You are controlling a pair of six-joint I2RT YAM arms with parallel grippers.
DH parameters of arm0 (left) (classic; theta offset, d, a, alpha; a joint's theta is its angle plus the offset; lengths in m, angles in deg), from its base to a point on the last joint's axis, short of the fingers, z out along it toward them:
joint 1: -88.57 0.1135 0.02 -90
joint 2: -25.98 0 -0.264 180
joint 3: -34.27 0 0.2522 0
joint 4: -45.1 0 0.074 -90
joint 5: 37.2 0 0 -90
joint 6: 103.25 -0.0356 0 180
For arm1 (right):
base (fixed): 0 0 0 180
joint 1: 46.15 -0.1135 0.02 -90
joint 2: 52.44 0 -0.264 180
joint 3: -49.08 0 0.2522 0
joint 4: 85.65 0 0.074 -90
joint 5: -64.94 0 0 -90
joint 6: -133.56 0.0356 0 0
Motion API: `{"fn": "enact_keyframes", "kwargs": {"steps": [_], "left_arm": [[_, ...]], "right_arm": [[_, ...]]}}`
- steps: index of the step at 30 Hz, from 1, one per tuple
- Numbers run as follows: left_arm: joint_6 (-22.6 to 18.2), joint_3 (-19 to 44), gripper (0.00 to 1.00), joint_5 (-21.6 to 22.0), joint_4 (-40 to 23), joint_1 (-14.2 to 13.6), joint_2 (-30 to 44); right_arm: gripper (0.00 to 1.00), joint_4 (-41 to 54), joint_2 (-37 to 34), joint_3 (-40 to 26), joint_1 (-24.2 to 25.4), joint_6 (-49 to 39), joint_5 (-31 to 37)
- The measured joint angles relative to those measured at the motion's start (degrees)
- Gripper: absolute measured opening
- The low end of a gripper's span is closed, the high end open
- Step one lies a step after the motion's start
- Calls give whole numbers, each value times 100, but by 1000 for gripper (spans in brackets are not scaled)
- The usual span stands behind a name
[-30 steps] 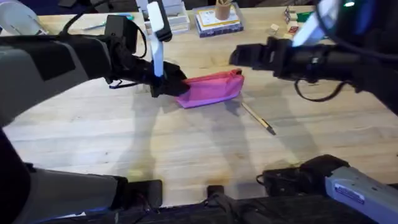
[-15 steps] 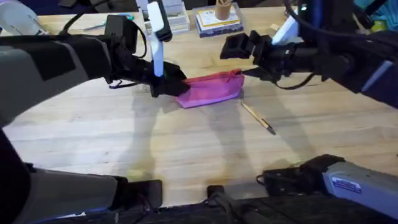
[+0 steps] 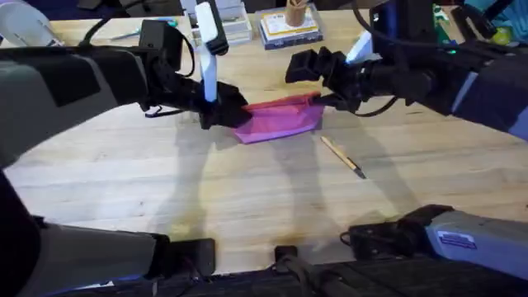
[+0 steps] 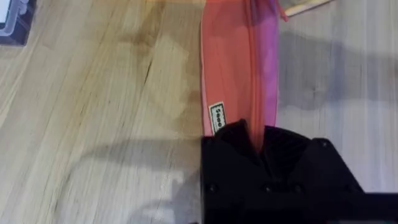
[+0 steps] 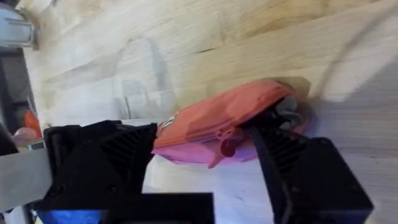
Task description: Unzip the bag, pick up the pens from the table one at a time and place them inside, then zip the bag closed.
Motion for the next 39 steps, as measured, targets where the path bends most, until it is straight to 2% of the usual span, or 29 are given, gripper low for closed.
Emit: {"fn": "enact_keyframes", "kwargs": {"steps": [2, 3, 10, 17, 24, 39], "left_arm": [[1, 0, 46, 1, 0, 0, 0], [1, 0, 46, 1, 0, 0, 0], [1, 0, 46, 1, 0, 0, 0], [1, 0, 46, 3, 2, 0, 0], [1, 0, 46, 1, -3, 1, 0], [0, 0, 46, -8, 0, 11, 0]], "right_arm": [[893, -7, -75, -7, 0, 1, 27], [778, -10, -175, -9, 0, 20, 92], [367, 19, -311, -9, 2, 45, 204], [52, 56, -311, -9, 2, 133, 237], [31, 69, -244, -9, 2, 148, 215], [33, 491, 401, -42, -120, 144, 242]]}}
